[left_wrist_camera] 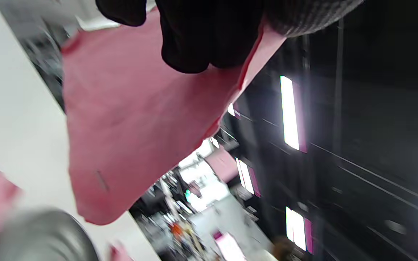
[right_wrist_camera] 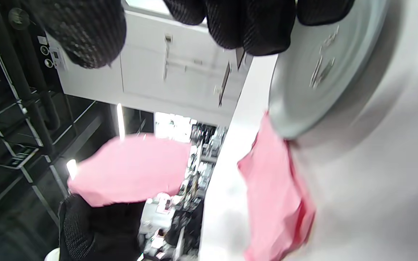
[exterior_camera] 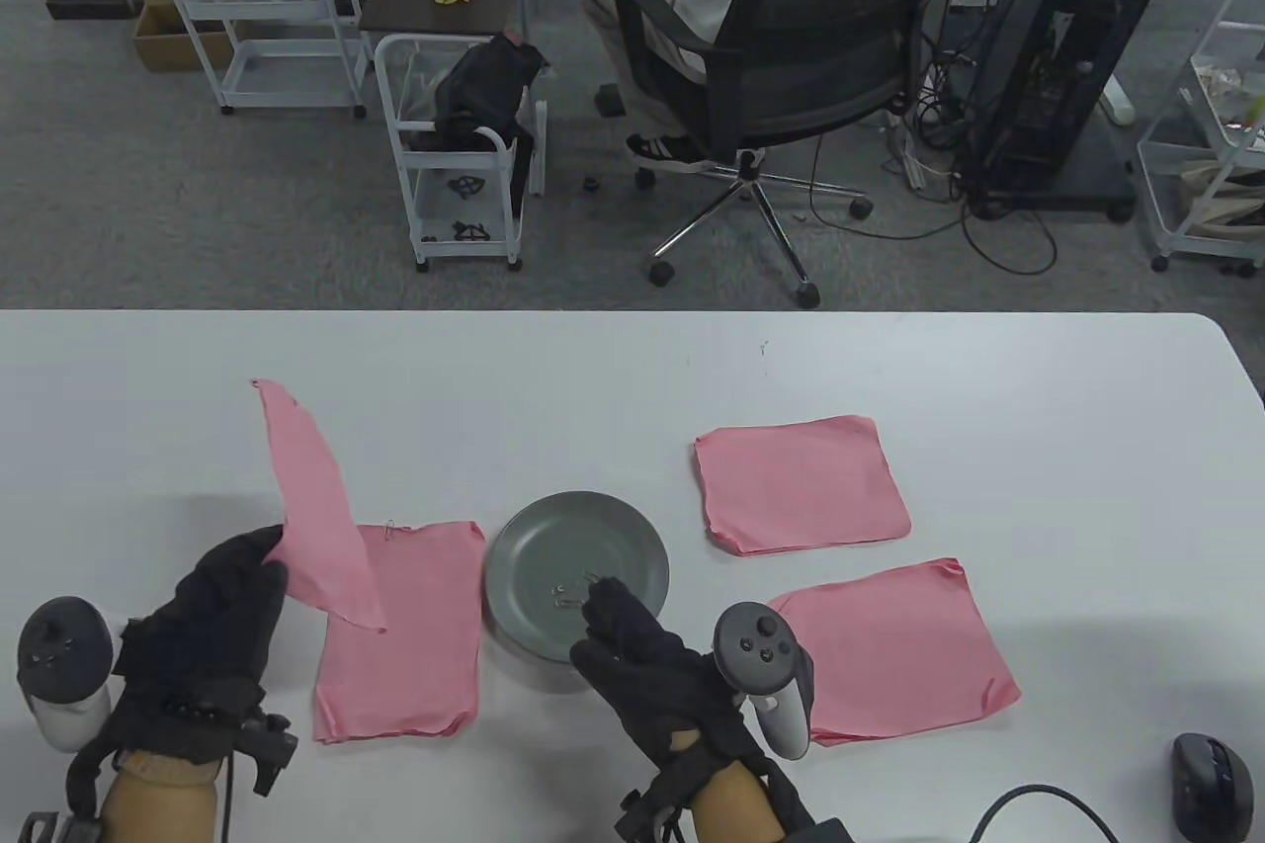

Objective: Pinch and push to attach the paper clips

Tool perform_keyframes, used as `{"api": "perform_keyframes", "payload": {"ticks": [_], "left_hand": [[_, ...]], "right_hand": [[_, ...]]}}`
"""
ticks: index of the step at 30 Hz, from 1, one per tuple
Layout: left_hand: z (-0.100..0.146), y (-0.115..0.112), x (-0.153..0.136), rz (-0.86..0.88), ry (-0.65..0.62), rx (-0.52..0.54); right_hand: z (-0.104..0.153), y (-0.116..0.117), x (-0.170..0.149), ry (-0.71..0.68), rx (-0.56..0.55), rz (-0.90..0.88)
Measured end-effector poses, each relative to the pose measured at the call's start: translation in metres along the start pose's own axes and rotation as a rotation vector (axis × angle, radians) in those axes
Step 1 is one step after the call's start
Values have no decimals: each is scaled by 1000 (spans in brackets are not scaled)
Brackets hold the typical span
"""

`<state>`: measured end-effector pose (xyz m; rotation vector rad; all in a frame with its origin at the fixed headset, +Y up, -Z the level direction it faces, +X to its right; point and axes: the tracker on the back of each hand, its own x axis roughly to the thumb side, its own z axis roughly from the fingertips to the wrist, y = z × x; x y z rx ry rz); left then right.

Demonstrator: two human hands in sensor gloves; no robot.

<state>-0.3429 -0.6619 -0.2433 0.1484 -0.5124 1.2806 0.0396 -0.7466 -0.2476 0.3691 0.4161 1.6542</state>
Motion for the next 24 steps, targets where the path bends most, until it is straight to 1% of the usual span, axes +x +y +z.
{"api": "perform_keyframes", "payload": {"ticks": [1,2,3,4,6,7,8,9,10,11,12,13,14,17,18,20,22,23,24], "left_hand": [[-2,-10,4,20,-33,-36],[-5,-25,10,43,-83,-91],[-6,-34,14,59,-113,-123],[-8,-49,19,94,-154,-171],[-8,-68,22,165,-183,-251],[-8,-76,22,215,-180,-288],[-8,-82,19,264,-166,-325],[-7,-85,16,291,-154,-347],[-7,-88,10,326,-128,-376],[-6,-89,5,343,-107,-393],[-6,-88,-3,349,-69,-416],[-7,-86,-8,334,-46,-429],[-7,-83,-14,278,-8,-440],[-8,-75,-29,145,88,-460],[-8,-75,-33,128,120,-467],[-8,-74,-43,84,215,-530],[-7,-72,-51,-41,330,-625],[-6,-71,-54,-103,360,-637],[-6,-69,-54,-128,369,-642]], "right_hand": [[0,1,-1,9,21,-13],[-1,3,-2,16,65,-32],[-2,4,-3,16,100,-49],[-3,6,-6,18,152,-96],[-5,8,-11,13,245,-253],[-6,9,-14,6,288,-367],[-6,9,-16,-35,301,-488],[-7,8,-17,-69,287,-570],[-6,5,-16,-102,243,-631],[-5,1,-15,-131,202,-644],[-2,-6,-13,-148,137,-620],[0,-11,-12,-162,96,-600],[3,-18,-10,-178,46,-574],[9,-29,-1,-233,-16,-552],[10,-31,2,-250,-24,-530],[13,-34,10,-272,-45,-435],[17,-35,18,-275,-88,-312],[18,-34,22,-279,-101,-263],[19,-33,23,-284,-108,-223]]}}
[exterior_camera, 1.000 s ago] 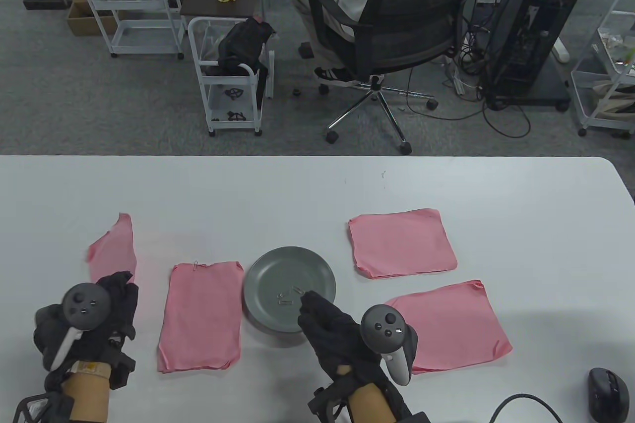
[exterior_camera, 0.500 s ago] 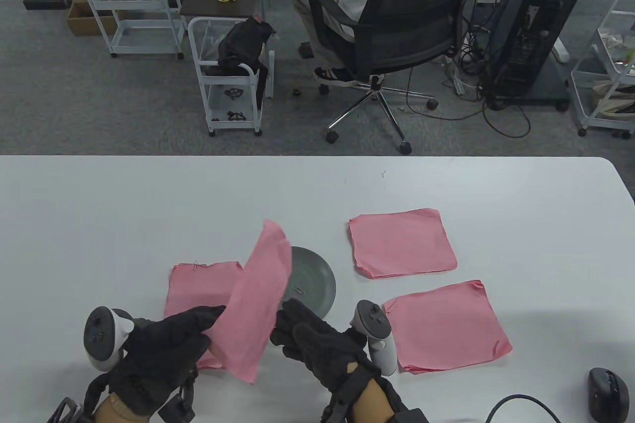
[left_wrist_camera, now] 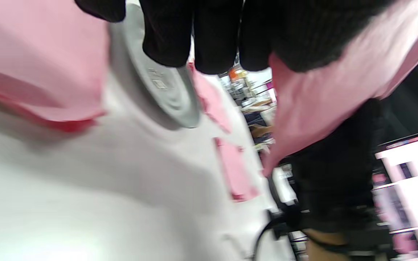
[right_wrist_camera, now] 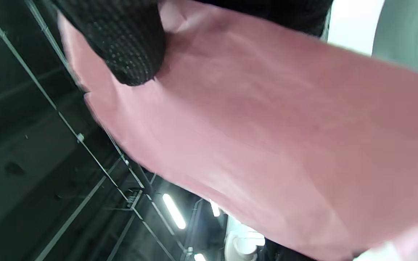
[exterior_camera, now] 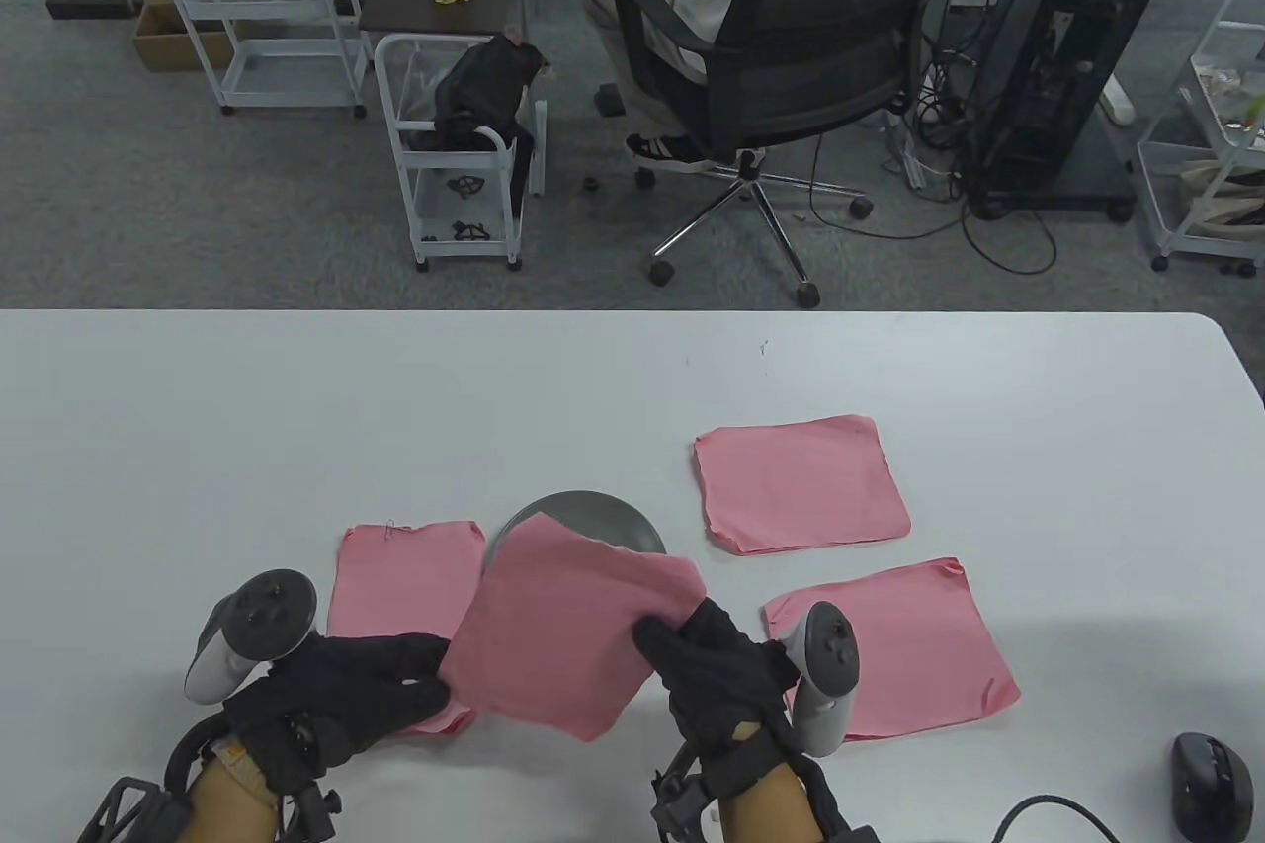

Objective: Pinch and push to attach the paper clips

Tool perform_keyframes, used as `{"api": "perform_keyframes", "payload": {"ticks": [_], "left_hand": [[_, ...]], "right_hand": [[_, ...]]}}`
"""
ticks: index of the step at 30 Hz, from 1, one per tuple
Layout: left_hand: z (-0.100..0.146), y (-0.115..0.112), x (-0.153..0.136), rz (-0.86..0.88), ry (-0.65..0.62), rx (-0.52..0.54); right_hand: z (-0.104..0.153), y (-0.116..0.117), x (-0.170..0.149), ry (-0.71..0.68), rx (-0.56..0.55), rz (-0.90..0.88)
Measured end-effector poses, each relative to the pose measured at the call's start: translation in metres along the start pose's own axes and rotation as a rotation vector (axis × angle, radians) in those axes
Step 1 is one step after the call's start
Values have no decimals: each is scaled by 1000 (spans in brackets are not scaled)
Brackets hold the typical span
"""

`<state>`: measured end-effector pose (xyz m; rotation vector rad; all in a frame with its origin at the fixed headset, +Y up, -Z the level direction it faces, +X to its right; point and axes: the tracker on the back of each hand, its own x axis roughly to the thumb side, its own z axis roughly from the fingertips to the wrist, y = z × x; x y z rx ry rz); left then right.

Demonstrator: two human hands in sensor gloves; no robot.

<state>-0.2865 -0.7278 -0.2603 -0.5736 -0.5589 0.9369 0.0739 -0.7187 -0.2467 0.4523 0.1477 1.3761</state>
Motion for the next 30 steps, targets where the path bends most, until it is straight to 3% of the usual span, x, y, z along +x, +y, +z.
{"api": "perform_keyframes", "payload": {"ticks": [7,10,13,17,25,28,30], "left_hand": [[8,-2,27,43,-239,184],[7,-7,29,34,-245,250],[0,-14,20,-50,-181,178],[-8,-19,3,-101,-78,130],[3,-14,24,-55,-210,288],[-1,-17,19,-104,-139,283],[-5,-20,10,-147,-66,243]], "right_hand": [[-3,21,1,-36,75,205],[-4,30,-1,-32,107,322],[-6,31,-12,20,142,487],[-10,21,-26,199,276,654],[-5,25,-3,-1,107,578],[-7,23,-12,38,99,603],[-9,20,-22,129,150,651]]}}
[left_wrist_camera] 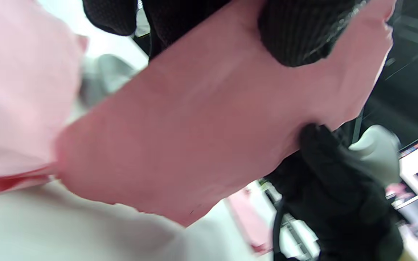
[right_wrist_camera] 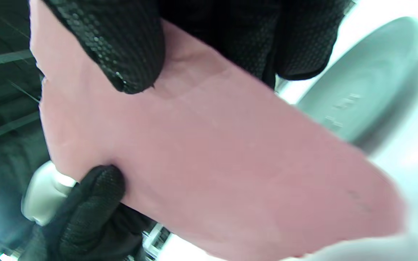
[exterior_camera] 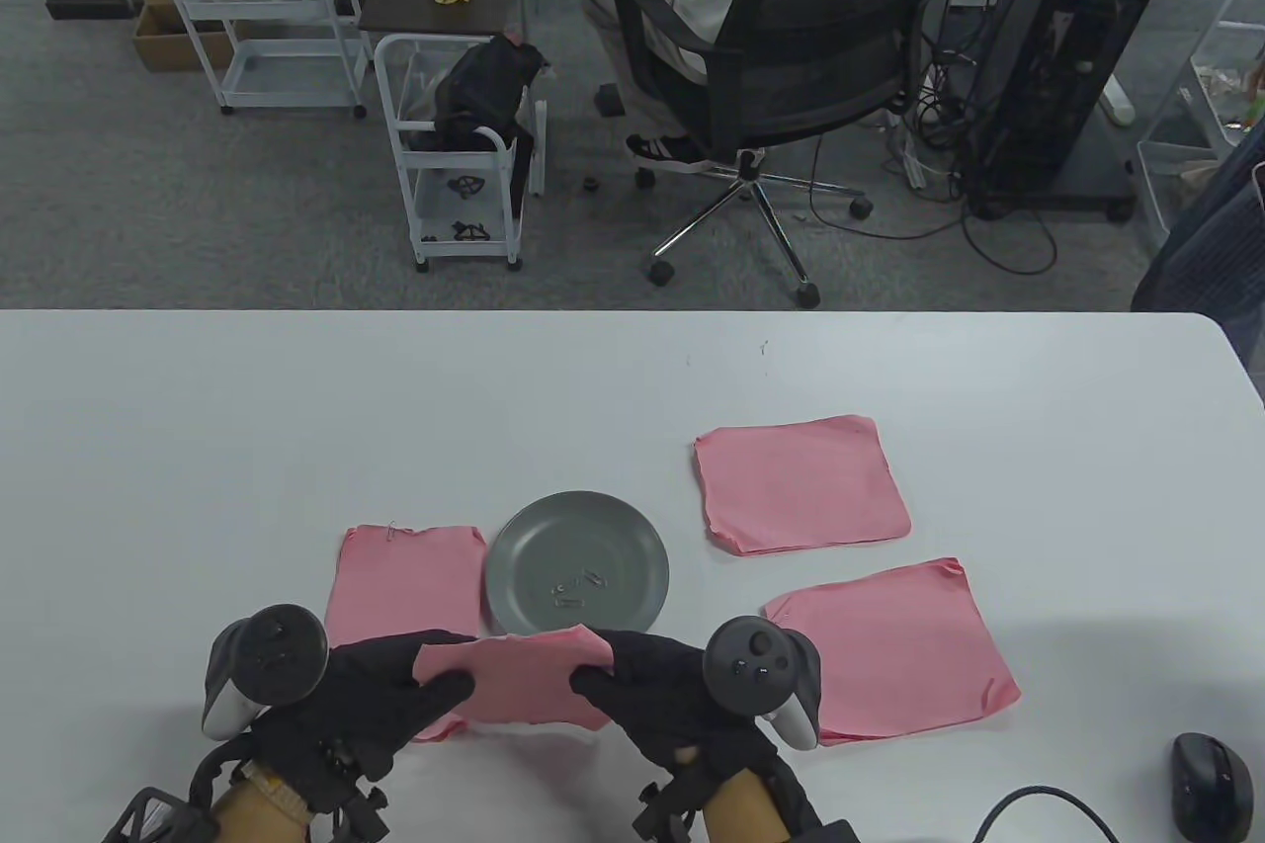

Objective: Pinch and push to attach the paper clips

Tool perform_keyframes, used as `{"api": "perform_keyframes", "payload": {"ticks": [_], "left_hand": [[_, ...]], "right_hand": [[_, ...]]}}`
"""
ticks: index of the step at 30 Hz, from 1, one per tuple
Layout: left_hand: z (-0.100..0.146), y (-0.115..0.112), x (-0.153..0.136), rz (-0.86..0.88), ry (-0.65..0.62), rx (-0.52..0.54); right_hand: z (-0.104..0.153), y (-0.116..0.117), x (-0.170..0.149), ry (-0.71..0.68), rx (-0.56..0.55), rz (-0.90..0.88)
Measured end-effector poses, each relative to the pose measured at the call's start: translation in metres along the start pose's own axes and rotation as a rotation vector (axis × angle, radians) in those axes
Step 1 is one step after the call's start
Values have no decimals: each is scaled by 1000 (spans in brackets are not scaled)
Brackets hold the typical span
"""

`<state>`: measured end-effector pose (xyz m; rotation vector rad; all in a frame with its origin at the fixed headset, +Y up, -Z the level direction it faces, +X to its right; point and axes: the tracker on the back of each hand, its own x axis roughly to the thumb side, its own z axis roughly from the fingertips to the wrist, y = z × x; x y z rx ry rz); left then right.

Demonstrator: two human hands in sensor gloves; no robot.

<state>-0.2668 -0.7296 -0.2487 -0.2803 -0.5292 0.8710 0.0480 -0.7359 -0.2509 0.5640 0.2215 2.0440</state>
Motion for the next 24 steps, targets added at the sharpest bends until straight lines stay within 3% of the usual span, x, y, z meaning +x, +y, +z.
{"api": "perform_keyframes", "payload": {"ticks": [8,13,18,24], "left_hand": [[5,9,10,86,-93,56],[-1,-3,-7,13,6,-19],[-4,-5,-9,120,-28,-56],[3,11,-5,145,-9,108]], "right_hand": [[5,-4,15,-68,-36,-60],[0,4,1,1,-23,-9],[-1,3,4,-14,-17,-79],[-2,-2,3,3,-14,-119]]}}
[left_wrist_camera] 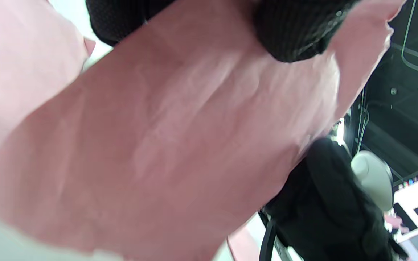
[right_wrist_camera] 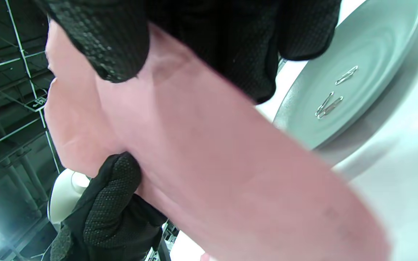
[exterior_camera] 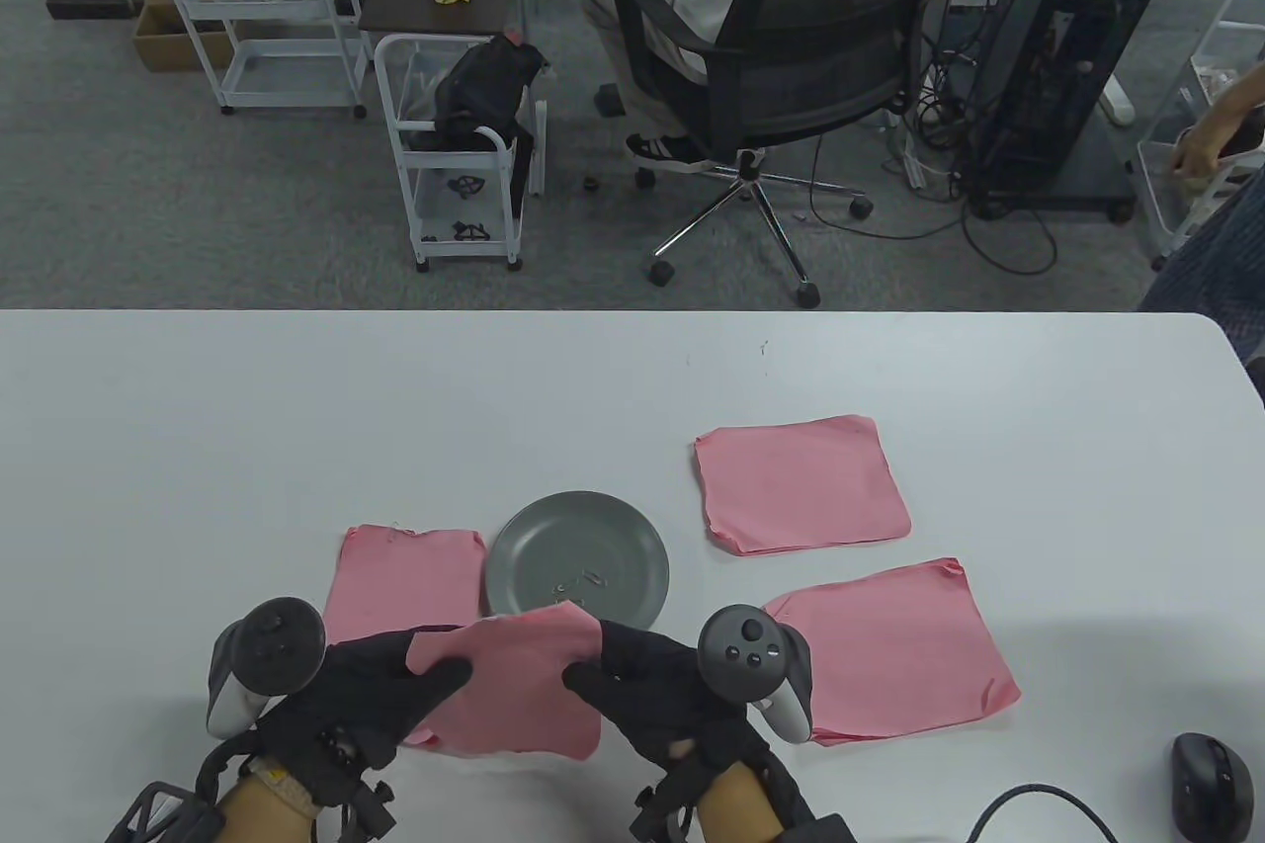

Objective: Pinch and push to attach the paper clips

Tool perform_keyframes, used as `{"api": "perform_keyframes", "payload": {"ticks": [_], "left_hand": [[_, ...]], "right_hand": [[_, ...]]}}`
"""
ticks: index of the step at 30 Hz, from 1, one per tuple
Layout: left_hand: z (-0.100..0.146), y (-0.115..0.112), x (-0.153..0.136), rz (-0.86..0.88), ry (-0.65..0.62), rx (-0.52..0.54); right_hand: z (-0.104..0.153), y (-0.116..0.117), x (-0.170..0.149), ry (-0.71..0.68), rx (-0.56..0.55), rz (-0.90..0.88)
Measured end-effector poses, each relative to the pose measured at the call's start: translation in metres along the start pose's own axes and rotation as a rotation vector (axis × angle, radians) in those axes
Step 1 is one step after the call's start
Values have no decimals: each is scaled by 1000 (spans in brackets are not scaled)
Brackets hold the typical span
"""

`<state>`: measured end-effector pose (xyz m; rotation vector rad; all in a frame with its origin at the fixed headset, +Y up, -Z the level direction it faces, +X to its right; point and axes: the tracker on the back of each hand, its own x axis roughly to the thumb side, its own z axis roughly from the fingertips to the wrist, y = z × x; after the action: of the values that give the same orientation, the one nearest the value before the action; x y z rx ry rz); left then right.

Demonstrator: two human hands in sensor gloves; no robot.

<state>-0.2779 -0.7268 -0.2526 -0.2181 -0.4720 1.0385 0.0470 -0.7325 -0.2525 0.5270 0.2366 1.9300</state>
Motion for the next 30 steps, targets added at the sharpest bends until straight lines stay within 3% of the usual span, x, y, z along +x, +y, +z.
{"api": "perform_keyframes", "payload": {"ticks": [2,5,11,17,20,23,30], "left_hand": [[4,11,1,47,-1,46],[13,35,6,93,-16,162],[24,58,3,205,-43,252],[21,57,5,191,-38,235],[21,57,4,177,-36,230],[21,56,5,175,-31,229],[19,56,1,176,-9,226]], "right_hand": [[1,-6,0,30,-44,66],[-1,-9,1,119,-93,338],[-28,14,-3,289,57,733],[-61,35,-3,408,210,887],[-73,46,-8,441,210,990],[-77,54,-16,450,217,937],[-75,54,-26,457,247,1015]]}}
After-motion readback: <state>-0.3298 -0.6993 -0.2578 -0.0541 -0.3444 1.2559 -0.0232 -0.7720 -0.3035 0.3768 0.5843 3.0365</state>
